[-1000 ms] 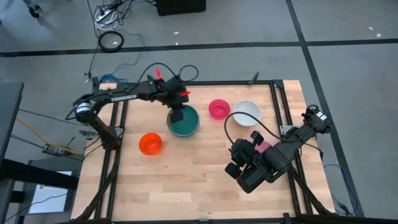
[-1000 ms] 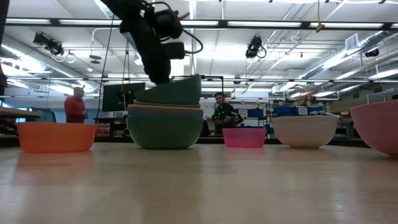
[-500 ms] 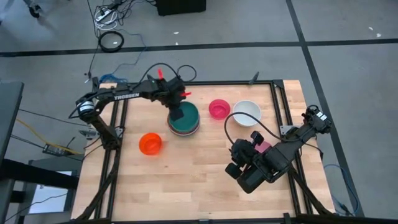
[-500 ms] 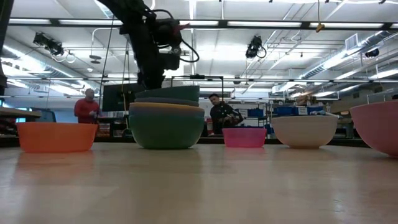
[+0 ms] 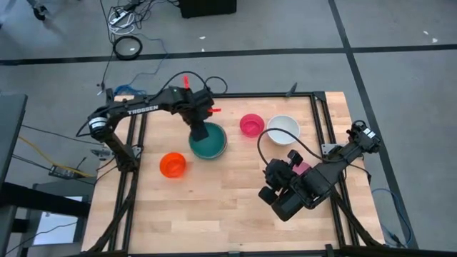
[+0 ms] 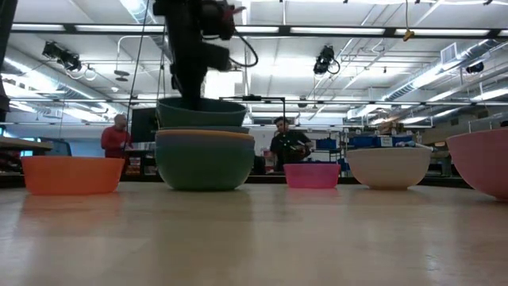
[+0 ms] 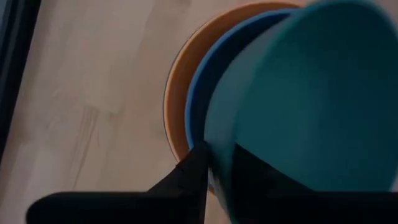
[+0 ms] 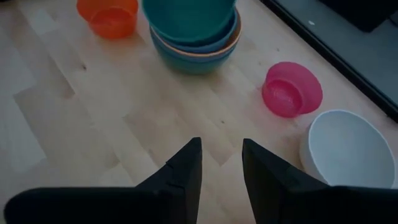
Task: Nest bowls inside each other
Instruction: Stack the green bowl on top of the blue bowl
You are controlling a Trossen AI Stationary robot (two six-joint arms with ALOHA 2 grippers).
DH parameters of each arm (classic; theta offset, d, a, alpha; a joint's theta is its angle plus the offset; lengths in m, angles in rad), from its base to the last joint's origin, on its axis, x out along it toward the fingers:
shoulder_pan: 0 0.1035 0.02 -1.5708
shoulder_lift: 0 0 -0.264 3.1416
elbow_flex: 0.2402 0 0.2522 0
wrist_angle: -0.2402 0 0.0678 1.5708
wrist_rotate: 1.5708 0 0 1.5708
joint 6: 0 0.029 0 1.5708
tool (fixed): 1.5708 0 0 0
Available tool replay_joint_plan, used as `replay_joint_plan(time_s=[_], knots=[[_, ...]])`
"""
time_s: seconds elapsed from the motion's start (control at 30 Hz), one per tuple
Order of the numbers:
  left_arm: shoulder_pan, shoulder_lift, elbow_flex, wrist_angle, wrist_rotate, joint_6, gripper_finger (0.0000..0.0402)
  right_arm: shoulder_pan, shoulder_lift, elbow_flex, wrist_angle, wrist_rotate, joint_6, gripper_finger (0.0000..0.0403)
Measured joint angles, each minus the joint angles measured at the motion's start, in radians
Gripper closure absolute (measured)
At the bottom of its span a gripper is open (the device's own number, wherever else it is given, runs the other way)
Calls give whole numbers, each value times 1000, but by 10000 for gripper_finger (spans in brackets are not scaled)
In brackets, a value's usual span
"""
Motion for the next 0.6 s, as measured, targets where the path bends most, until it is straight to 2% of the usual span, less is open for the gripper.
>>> replay_joint_plan(time_s=[0.13,0.23,0.6], knots=[[-40,0,98,-98,-12,-11,339,0,0,0,-17,-19,0,302],[-56,0,142,-112,-31,-9,339,0,0,0,-17,-20,0,302],[-56,0,155,-101,-91,19,339,0,0,0,-14,-28,10,303]])
